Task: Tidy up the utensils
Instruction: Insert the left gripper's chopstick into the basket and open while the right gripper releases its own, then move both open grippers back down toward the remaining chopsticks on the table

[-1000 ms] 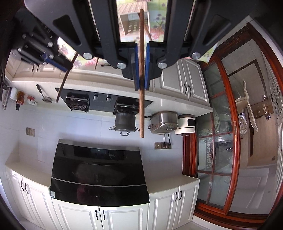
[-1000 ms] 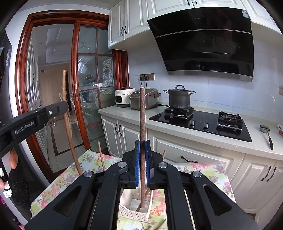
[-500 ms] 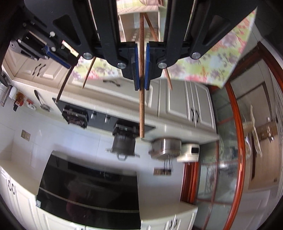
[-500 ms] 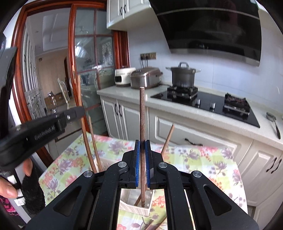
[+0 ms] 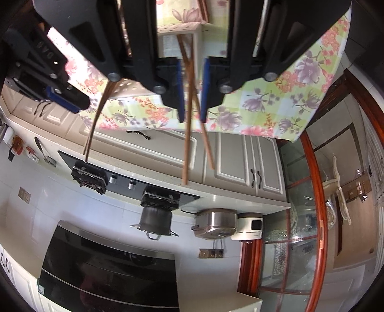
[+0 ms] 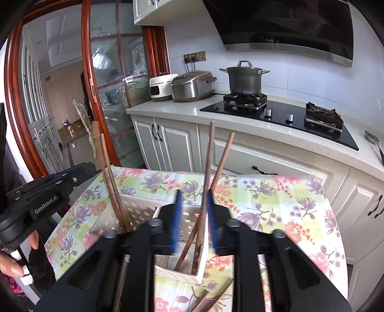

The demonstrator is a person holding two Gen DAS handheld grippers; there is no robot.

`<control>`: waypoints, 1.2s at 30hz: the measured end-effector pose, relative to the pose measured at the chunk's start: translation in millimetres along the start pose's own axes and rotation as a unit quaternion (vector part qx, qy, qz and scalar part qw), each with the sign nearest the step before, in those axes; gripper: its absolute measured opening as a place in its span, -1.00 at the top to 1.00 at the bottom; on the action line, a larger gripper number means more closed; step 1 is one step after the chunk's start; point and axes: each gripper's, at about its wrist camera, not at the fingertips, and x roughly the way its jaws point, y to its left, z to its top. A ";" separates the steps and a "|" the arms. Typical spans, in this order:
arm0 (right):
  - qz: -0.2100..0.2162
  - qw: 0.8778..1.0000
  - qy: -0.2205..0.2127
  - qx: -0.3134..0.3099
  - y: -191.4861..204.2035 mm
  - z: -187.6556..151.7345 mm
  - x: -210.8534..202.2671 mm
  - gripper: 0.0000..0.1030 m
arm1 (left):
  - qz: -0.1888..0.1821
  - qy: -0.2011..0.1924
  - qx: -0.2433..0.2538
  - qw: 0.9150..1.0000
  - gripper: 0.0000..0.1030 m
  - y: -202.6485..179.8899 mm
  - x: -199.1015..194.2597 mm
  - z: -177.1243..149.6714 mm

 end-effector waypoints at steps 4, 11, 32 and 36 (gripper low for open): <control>-0.004 1.000 -0.007 -0.003 -4.5 -1.9 -9.6 0.45 | 0.015 -0.017 -0.010 1.000 0.18 11.9 -11.9 -3.3; -0.001 1.000 -0.012 0.012 -13.0 -15.7 -27.2 0.26 | 0.049 -0.050 -0.016 0.997 -0.60 29.0 -39.7 -17.9; -0.018 0.997 0.023 0.076 -42.7 -115.0 -30.4 0.14 | 0.048 -0.055 -0.039 0.997 -0.90 57.8 -98.4 -111.6; -0.030 0.994 0.056 0.088 -46.7 -141.5 -14.6 0.14 | 0.047 -0.032 -0.049 0.997 -0.90 63.1 -92.1 -133.1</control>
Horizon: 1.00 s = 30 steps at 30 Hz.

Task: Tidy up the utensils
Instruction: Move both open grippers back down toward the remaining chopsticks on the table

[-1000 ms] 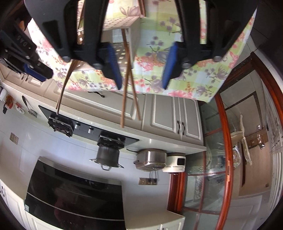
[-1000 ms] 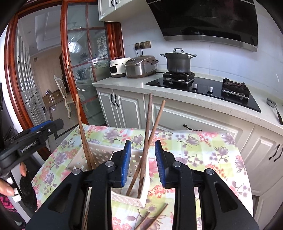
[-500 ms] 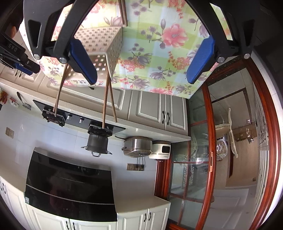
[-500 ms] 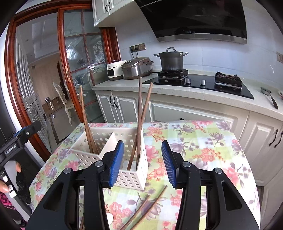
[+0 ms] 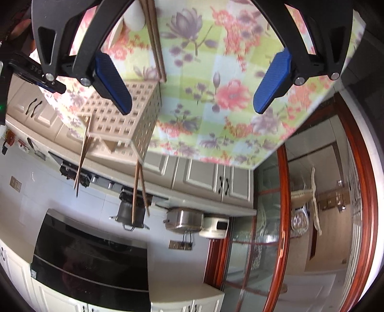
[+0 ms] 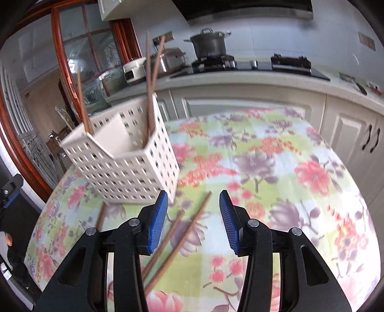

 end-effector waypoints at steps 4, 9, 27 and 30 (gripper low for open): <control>-0.017 0.999 0.032 -0.009 1.5 -20.1 21.4 0.14 | 0.007 0.021 0.011 1.000 -0.90 0.8 10.5 -19.1; -0.033 0.997 0.068 -0.025 8.9 -35.6 40.9 0.15 | 0.006 0.037 0.014 0.999 -0.90 2.6 17.9 -34.0; -0.084 0.989 0.103 -0.066 26.2 -29.6 59.4 0.48 | 0.004 0.081 0.037 0.996 -0.90 -0.9 38.7 -55.2; -0.083 0.988 0.103 -0.075 25.6 -32.6 54.8 0.75 | 0.000 0.105 0.052 0.993 -0.89 -6.4 46.0 -60.4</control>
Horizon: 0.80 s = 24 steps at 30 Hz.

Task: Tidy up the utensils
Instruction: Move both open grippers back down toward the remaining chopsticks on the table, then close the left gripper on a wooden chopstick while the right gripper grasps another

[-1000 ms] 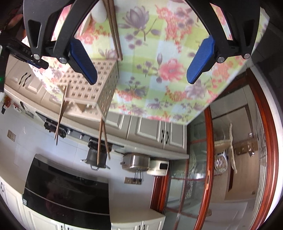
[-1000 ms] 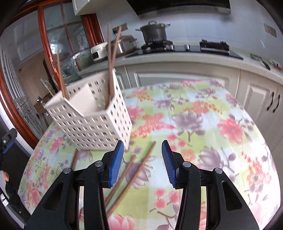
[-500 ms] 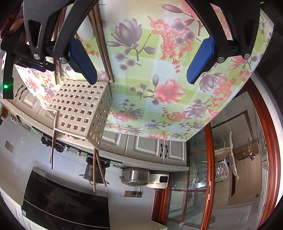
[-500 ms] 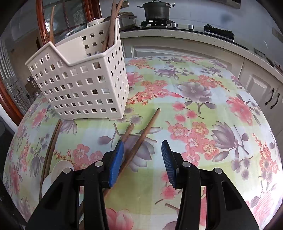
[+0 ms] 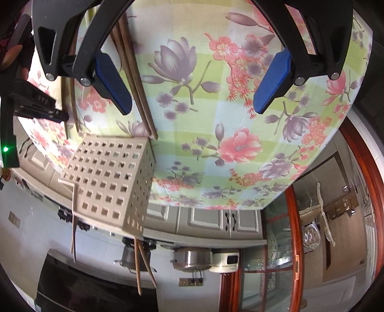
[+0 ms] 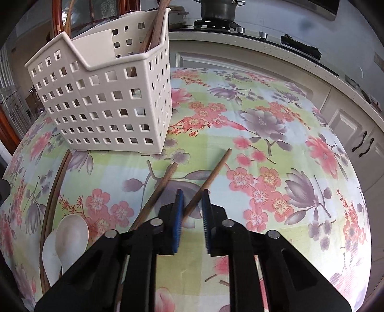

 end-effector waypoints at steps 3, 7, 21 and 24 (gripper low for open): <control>0.008 1.000 -0.001 0.000 -6.1 -6.7 -4.3 0.84 | -0.003 0.019 0.014 1.000 -0.84 -7.3 9.2 -4.2; 0.015 1.000 -0.003 0.002 -12.9 -12.6 -7.8 0.87 | -0.005 0.048 0.026 0.998 -0.60 -17.9 27.2 -5.8; 0.032 0.999 -0.001 0.003 -20.2 -15.3 -9.5 0.86 | 0.005 0.092 0.040 0.995 -0.24 -34.5 62.0 2.6; 0.034 0.999 0.002 0.003 -20.9 -14.5 -9.1 0.86 | 0.006 0.103 0.052 0.993 -0.06 -41.4 64.8 1.6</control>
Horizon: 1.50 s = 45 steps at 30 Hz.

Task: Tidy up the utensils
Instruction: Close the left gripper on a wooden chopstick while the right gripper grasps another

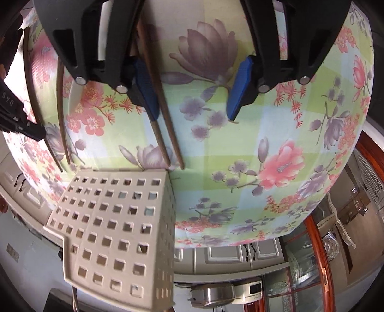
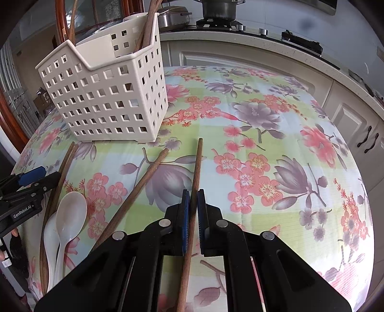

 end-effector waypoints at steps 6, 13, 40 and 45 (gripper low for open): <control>-0.001 1.000 0.008 -0.007 -0.6 3.5 2.1 0.86 | -0.006 0.004 0.005 1.000 0.16 -4.2 0.3 2.0; -0.001 1.000 0.019 -0.020 -3.7 10.5 7.0 0.86 | -0.016 0.006 0.025 1.000 0.60 -16.6 0.6 5.2; 0.014 0.998 0.026 -0.046 -4.1 11.8 7.5 0.86 | -0.023 0.005 0.032 0.999 0.73 -16.7 1.5 4.6; 0.013 0.999 0.021 -0.043 -3.4 11.5 7.5 0.86 | -0.031 0.005 0.027 0.999 0.83 -13.3 1.1 4.6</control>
